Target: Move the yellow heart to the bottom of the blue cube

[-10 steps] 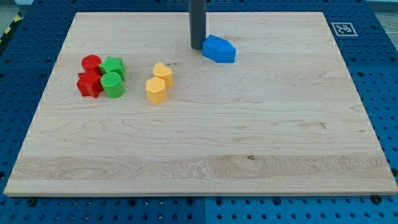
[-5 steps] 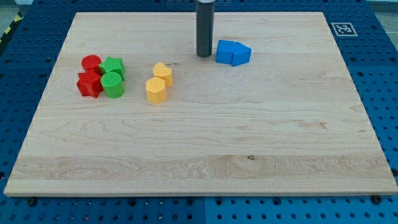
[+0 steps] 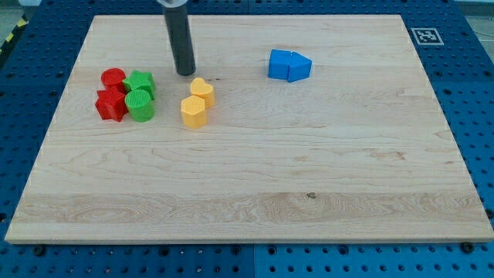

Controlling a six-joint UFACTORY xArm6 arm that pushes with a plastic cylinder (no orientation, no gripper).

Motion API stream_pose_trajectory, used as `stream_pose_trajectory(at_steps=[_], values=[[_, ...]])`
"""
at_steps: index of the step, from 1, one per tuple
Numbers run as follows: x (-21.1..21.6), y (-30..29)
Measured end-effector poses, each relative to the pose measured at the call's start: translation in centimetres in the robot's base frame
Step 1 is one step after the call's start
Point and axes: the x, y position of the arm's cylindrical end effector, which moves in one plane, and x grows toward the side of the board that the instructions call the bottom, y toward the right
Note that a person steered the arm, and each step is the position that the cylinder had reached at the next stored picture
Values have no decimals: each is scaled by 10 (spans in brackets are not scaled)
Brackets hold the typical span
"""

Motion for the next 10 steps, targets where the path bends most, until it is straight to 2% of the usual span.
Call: stream_pose_trajectory(at_steps=[3, 5, 7, 8, 10], values=[[52, -6], [74, 27], [74, 46], [38, 35], [29, 46]])
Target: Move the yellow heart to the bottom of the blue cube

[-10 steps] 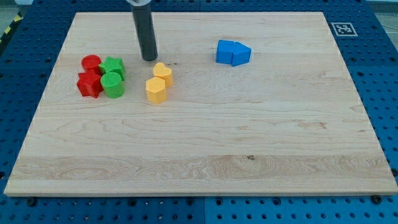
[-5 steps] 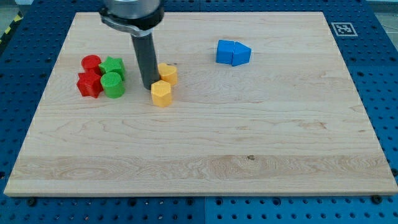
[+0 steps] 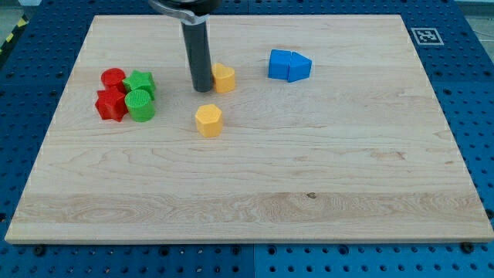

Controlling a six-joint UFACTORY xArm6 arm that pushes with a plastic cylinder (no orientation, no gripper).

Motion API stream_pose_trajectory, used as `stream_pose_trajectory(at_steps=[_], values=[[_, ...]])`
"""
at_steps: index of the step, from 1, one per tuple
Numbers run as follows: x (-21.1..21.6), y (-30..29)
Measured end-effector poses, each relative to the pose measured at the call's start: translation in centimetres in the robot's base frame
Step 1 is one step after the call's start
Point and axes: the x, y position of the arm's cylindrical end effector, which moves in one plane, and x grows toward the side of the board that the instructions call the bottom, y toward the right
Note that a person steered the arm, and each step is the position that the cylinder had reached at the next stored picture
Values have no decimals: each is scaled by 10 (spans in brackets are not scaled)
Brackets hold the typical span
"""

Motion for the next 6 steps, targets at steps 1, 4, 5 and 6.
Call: stream_pose_trajectory(at_steps=[1, 4, 5, 6], values=[[-6, 16], [-20, 9], [-20, 28], [-20, 48]])
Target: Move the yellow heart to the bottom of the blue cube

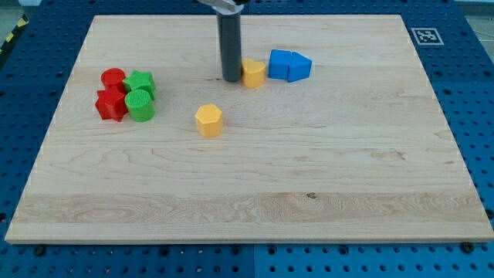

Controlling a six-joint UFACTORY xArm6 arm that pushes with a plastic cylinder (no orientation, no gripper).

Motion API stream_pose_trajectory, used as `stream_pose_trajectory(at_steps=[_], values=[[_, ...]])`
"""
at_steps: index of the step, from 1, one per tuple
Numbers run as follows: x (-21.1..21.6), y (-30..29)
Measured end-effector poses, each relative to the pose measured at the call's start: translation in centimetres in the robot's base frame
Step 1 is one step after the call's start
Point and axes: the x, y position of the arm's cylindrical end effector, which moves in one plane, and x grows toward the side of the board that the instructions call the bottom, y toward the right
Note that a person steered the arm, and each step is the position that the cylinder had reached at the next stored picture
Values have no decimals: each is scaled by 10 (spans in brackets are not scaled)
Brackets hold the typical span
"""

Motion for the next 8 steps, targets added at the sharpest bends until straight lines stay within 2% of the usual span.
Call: stream_pose_trajectory(at_steps=[1, 2, 3, 5, 8], values=[[0, 5], [-28, -10], [-34, -10], [-32, 23], [-8, 19]])
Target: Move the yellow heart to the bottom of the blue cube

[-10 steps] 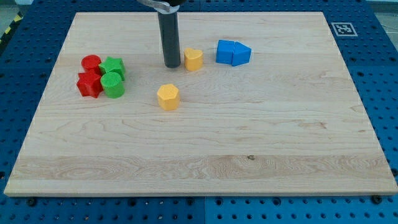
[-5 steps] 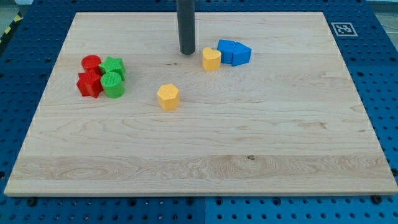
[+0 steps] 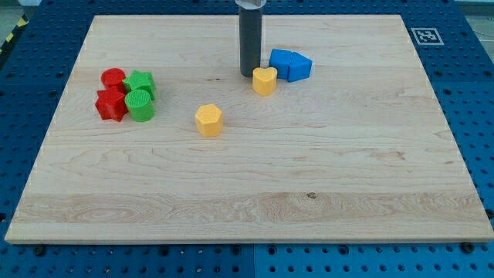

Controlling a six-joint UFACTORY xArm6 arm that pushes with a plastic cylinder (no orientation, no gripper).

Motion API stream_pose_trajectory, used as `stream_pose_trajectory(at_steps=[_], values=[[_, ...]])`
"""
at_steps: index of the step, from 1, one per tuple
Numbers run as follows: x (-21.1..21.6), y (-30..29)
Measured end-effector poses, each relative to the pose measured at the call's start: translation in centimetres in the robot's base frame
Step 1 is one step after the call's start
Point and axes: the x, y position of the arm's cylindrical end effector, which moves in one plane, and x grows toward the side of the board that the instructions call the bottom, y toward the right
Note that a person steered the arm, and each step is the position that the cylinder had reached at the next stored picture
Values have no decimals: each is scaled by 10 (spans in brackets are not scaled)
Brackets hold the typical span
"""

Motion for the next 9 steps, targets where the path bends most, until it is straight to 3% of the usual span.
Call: stream_pose_trajectory(at_steps=[2, 3, 9], values=[[37, -39], [41, -10], [31, -3]])
